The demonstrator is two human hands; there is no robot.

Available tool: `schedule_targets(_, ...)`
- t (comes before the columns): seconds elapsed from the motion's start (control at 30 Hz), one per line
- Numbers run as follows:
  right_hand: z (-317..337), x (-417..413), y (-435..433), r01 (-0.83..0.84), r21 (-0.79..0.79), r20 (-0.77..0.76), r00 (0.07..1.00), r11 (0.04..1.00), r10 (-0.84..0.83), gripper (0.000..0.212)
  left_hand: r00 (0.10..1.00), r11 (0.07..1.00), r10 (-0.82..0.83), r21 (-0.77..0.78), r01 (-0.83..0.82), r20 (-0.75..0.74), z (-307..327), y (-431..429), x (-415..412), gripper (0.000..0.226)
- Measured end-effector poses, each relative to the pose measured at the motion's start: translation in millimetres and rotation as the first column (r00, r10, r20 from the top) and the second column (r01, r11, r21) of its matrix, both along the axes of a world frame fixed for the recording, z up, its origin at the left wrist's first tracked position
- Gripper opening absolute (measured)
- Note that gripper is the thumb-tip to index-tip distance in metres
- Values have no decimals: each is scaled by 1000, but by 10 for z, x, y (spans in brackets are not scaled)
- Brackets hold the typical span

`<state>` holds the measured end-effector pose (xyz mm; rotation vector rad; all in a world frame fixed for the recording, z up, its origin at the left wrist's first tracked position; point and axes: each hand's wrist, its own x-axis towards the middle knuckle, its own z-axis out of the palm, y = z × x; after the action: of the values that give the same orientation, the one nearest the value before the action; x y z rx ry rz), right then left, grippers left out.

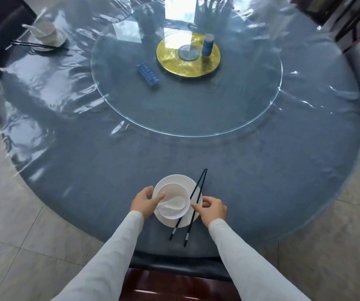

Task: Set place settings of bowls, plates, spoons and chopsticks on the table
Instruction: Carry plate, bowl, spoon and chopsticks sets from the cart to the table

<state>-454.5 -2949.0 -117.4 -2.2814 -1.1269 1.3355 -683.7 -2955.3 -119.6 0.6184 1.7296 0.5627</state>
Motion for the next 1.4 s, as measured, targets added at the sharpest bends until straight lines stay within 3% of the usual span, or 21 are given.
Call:
schedule_targets(0.13,-26,15,-72,1,13,32,999,1000,-2,32,995,997,-72,7,73,-69,44,-28,-28,79)
schedule_targets(0.3,10,128,-303,35,-33,71,997,999,-33,55,879,925,-308,103,367,-363,133,4,-81,72)
schedule_targets(0.47,142,370,-572,42,15,152,988,999,-43,60,706,728,-461,226,647,-537,330,113,138,69)
schedule_targets(0.67,413,990,-834,55,147,405,908,988,-111,74,481,420,-484,287,861,-731,568,288,1062,79)
schedule_targets(0.87,661,2034,-1228,182,292,557,765,939,-322,85,274,120,-555,250,961,-786,761,213,2498,87)
schedule_targets(1.03,658,2925,-1467,242,276,536,765,930,-358,87,219,6,-583,265,964,-782,776,72,3735,86)
schedule_targets(1.1,639,3113,-1435,172,257,527,800,951,-287,88,208,11,-578,248,969,-789,729,45,3957,85)
schedule_targets(1.17,617,3190,-1307,24,228,539,829,973,-146,87,226,83,-580,220,972,-783,686,47,3956,86)
schedule_targets(1.27,571,2984,-860,-239,223,574,816,945,71,88,287,261,-513,171,950,-809,649,149,3492,87)
schedule_targets(1.4,527,2101,-229,-488,271,589,766,830,258,91,349,547,-389,91,832,-853,708,201,2232,88)
